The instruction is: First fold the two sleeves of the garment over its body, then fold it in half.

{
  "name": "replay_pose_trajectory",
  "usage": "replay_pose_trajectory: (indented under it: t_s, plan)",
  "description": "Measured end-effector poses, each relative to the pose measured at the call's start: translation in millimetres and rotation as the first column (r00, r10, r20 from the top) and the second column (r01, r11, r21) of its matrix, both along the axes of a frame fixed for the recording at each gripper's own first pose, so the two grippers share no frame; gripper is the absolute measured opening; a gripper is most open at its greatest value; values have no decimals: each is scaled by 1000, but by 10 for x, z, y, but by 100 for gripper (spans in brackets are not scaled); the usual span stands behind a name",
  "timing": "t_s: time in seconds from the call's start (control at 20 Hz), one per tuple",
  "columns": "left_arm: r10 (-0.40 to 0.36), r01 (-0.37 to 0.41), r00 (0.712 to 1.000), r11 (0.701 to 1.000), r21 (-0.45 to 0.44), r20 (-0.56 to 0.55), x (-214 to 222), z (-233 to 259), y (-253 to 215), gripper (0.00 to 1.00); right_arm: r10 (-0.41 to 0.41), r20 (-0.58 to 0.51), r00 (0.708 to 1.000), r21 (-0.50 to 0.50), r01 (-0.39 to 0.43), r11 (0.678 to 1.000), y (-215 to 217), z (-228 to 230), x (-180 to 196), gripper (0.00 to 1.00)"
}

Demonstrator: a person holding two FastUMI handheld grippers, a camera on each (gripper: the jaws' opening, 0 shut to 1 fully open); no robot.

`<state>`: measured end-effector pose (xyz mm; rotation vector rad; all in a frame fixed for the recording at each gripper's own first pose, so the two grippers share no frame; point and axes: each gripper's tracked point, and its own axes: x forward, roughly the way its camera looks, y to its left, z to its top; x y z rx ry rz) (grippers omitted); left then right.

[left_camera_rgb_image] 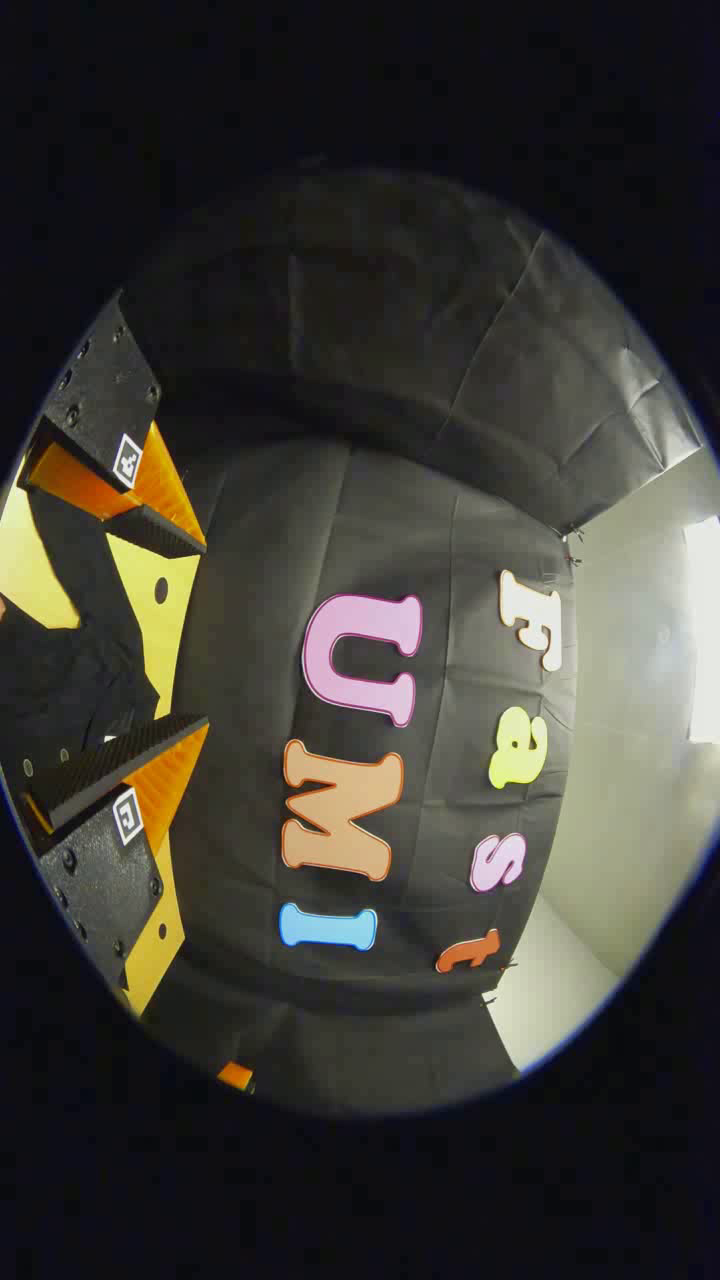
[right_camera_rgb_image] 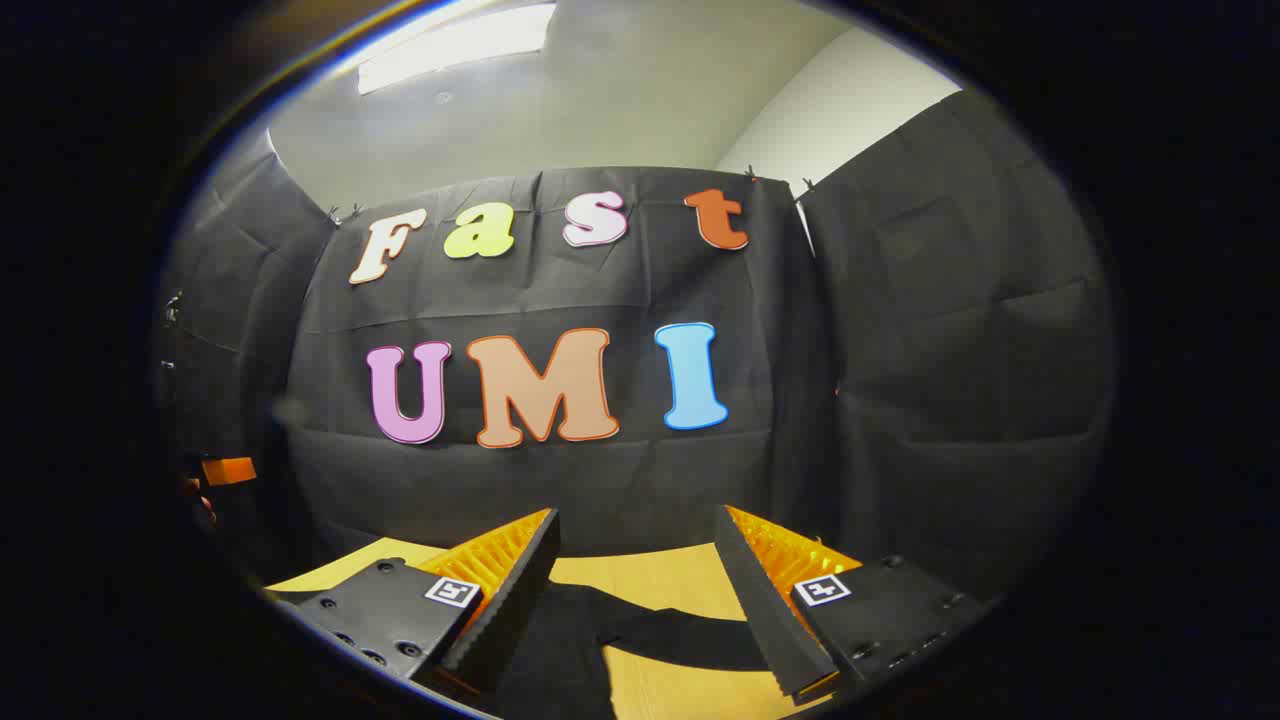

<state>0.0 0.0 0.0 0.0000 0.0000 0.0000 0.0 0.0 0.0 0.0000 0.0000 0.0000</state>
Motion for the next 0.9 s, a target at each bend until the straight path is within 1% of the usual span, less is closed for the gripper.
replay_pose_trajectory:
  t_s: [0.25, 0.3, 0.35, 0.4, 0.5, 0.55, 0.75, 0.9]
  plan:
    - [-1, 1, 1000, 1000, -7, -9, 4, -25, 3, 91, -27, -12, 1000, 14, 27, 1000, -122, -14, -64, 97]
    - [1, -1, 1000, 1000, -7, -12, 0, -26, 8, 91, -28, -13, 1000, 14, 28, 1000, -126, -17, -69, 95]
    - [4, -5, 1000, 1000, -9, -14, -2, -35, 11, 91, -30, -13, 999, 10, 30, 1000, -128, -7, -64, 95]
    - [7, -8, 1000, 1000, -9, -17, -6, -34, 15, 92, -33, -12, 999, 4, 33, 999, -143, -11, -66, 97]
    - [18, -18, 1000, 1000, -8, -19, -12, -46, 45, 90, -31, -15, 999, -3, 31, 1000, -139, -22, -56, 95]
    - [25, -25, 1000, 1000, -9, -19, -15, -46, 65, 91, -27, -17, 999, -3, 27, 1000, -125, -20, -48, 97]
    - [50, -50, 998, 999, -16, -33, -35, -79, 112, 91, -22, -24, 999, -8, 22, 1000, -100, -47, -5, 97]
    - [66, -66, 997, 998, 3, -45, -57, -82, 155, 91, -21, -28, 999, -11, 21, 1000, -83, -64, 22, 97]
